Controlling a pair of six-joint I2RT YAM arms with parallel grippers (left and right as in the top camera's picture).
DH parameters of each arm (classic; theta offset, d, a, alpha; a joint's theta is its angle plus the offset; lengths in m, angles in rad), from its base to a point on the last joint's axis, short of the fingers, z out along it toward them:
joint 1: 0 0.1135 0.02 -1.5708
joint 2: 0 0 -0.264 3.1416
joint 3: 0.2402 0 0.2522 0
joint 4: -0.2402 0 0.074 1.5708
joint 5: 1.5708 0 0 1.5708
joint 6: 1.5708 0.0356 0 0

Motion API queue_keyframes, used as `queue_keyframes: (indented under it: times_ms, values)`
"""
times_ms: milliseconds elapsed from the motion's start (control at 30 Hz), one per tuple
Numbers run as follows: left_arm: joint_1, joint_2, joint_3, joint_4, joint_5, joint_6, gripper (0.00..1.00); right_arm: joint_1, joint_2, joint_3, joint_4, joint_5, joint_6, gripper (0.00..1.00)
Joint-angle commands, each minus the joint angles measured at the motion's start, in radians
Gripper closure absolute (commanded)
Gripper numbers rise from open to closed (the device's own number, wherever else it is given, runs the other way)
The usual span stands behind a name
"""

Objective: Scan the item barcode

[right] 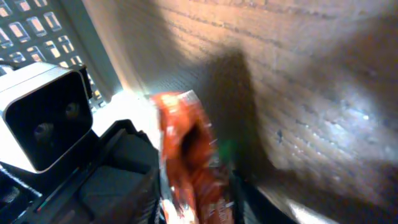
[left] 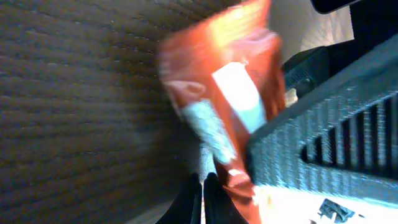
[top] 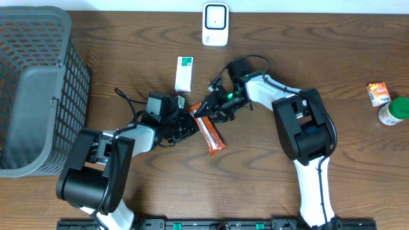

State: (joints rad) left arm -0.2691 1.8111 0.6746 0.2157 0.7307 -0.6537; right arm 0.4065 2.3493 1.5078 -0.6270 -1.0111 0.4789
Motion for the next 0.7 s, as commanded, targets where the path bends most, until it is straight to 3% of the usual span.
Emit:
queue_keyframes:
  times_ms: [0,167,667]
  values:
    - [0.005,0.029,-0.023,-0.016,-0.022,0.006,0.93,0.017,0.189,-0.098,-0.016,0.536,0.051,0.69]
    - [0.005,0.029,-0.023,-0.032,-0.003,0.007,0.93,0.003,0.189,-0.098,-0.016,0.536,0.052,0.79]
    - [0.005,0.019,-0.023,-0.111,0.041,0.084,0.93,-0.069,0.181,-0.093,0.014,0.531,0.053,0.91]
